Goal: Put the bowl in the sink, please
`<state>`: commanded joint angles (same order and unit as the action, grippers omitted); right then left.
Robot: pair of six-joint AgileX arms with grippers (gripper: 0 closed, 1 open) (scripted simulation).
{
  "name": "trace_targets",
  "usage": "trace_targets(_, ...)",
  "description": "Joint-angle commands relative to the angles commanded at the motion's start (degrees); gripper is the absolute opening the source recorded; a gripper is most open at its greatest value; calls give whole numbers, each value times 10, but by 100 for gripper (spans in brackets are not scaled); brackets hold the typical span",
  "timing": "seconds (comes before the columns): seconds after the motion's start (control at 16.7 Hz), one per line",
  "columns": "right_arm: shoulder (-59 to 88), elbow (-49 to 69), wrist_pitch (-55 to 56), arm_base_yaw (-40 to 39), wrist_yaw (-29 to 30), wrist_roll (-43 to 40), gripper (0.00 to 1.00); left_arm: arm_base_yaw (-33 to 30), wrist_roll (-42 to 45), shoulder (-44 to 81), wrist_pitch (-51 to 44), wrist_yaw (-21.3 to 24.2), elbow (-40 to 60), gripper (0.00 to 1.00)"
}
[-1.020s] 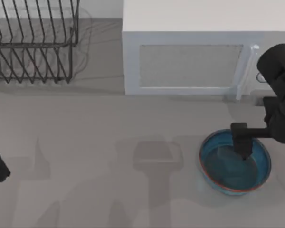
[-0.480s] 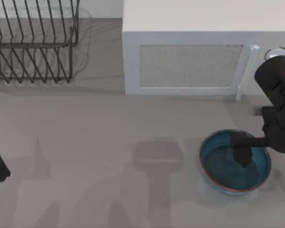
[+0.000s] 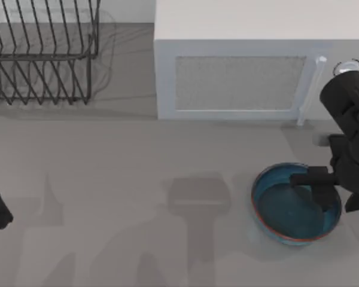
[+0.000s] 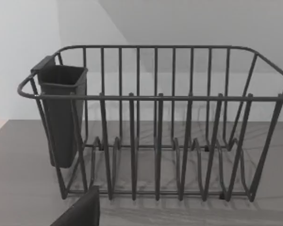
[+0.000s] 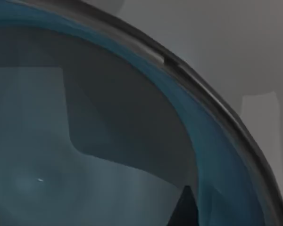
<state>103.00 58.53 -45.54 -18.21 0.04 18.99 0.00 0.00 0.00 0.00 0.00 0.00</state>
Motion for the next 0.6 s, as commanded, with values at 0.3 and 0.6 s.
trace_targets(0.3,0,0,0,0,0,0,0,0,0,0,0,0,0,100)
trace_targets(0.6,0,0,0,0,0,0,0,0,0,0,0,0,0,100)
